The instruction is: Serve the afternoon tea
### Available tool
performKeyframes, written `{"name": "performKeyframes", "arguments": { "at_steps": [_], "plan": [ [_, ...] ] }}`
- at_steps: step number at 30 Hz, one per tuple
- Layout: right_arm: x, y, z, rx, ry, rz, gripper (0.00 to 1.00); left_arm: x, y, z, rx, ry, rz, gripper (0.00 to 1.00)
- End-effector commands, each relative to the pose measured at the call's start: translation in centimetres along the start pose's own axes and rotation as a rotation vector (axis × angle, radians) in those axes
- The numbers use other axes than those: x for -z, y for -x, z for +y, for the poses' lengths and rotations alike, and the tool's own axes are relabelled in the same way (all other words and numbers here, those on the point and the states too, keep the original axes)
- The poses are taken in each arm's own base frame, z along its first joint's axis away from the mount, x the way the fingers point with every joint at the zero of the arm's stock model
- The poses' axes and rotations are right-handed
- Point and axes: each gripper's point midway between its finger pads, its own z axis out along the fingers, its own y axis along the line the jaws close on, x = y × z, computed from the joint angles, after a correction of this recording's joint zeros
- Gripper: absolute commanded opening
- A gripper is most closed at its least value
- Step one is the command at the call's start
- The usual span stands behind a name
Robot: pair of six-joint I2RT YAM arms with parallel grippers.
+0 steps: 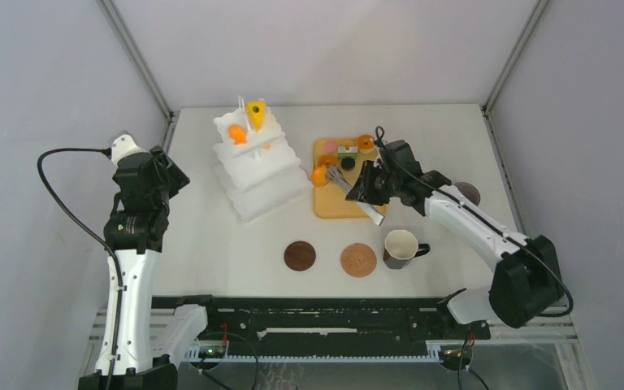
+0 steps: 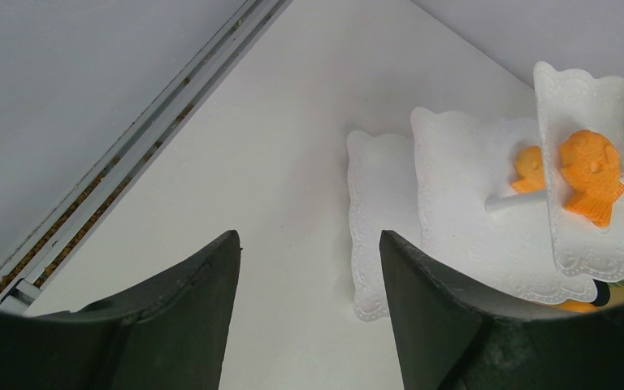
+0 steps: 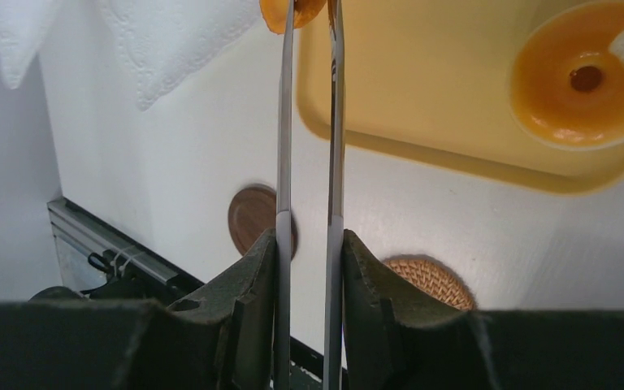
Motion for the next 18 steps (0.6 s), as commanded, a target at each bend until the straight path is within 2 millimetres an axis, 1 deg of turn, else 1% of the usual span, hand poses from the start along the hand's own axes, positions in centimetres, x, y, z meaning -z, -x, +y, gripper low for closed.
{"name": "performKeyframes", "arguments": {
  "at_steps": [1, 4, 9, 14, 18],
  "plan": [
    [3.0, 1.1, 1.9, 0.044, 0.059, -0.087, 0.00, 0.1, 0.5, -0.2, 0.013, -0.022, -0.031, 0.69],
    [3.7, 0.9, 1.9, 0.058, 0.053, -0.103, 0.00, 0.1, 0.2, -0.2, 0.018, -0.026, -0.026, 0.69],
    [4.1, 0.7, 1.4, 0.043, 0.043, -0.124, 0.00, 0.2, 0.1, -0.4, 0.023, -0.036, -0.021, 0.69],
    [5.3, 0.9, 1.6, 0.049, 0.052, -0.156, 0.00, 0.4, 0.1, -0.4, 0.025, -0.040, -0.025, 0.69],
    [6.5, 1.3, 2.4, 0.057, 0.087, -0.190, 0.00, 0.5, 0.1, -0.4, 0.027, -0.042, -0.024, 0.69]
  ]
}}
